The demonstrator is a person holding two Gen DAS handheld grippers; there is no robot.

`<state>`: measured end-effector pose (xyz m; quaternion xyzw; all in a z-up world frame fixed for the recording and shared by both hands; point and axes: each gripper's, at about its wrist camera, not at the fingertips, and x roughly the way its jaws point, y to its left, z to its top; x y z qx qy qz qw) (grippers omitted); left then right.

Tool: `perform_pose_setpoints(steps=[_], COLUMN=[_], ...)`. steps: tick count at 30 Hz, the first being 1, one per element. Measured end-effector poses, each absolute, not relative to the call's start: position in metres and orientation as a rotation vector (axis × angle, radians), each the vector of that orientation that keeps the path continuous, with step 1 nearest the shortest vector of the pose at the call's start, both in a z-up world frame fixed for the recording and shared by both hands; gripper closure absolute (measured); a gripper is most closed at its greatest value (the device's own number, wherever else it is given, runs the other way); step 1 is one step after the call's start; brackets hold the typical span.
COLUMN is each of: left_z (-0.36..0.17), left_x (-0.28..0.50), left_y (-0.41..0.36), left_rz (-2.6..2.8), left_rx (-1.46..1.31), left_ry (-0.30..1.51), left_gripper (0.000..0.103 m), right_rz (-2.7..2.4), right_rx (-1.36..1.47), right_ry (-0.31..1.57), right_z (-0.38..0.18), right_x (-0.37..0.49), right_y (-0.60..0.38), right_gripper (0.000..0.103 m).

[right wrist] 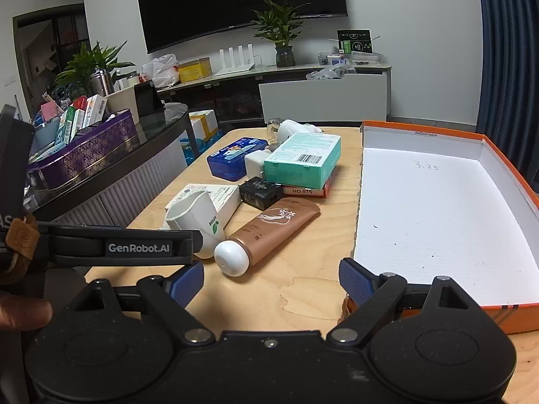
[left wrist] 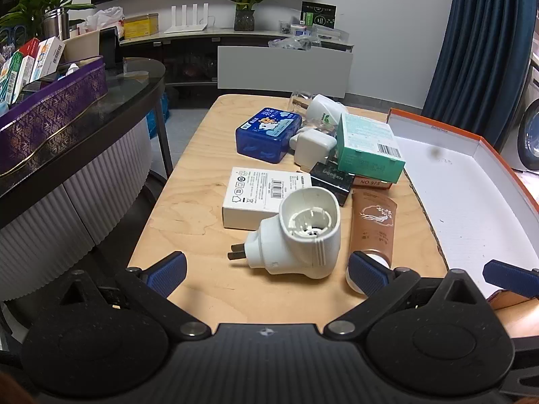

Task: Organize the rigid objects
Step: 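Reach both tools toward the white plug adapter and brown tube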

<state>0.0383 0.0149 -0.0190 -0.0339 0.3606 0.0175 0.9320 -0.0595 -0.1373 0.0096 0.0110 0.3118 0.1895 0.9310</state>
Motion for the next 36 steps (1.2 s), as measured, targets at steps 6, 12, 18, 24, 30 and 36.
perform_pose_setpoints(steps=[6, 12, 18, 24, 30, 36], left_z=[-0.019, -0.021, -0.023, -0.024, -0.026, -0.034], left_x=[0.039, 0.043, 0.046, 0.048, 0.051, 0.06], left_y=[0.014, 0.013, 0.013, 0.011, 0.011, 0.012], left_rz=[0.037, 0.035, 0.034, 0.033, 0.035, 0.031], left_rx=[-0.069, -0.068, -0.066, -0.061, -0.063, -0.065], left_ry=[0.738, 0.743, 0.743, 0.746, 0.753, 0.753], left_gripper=[0.0, 0.0, 0.0, 0.0, 0.0, 0.0], right_rz=[0.392, 0.394, 0.395, 0.395, 0.394, 0.395], right_rx=[0.018, 0.015, 0.008, 0.007, 0.008, 0.009], right_ry=[0.642, 0.64, 0.639, 0.64, 0.64, 0.64], right_z=[0.008, 0.007, 0.006, 0.006, 0.006, 0.006], right_x=[-0.059, -0.059, -0.058, -0.058, -0.058, -0.057], right_y=[-0.136, -0.135, -0.134, -0.134, -0.133, -0.133], right_gripper=[0.001, 0.001, 0.001, 0.001, 0.001, 0.001])
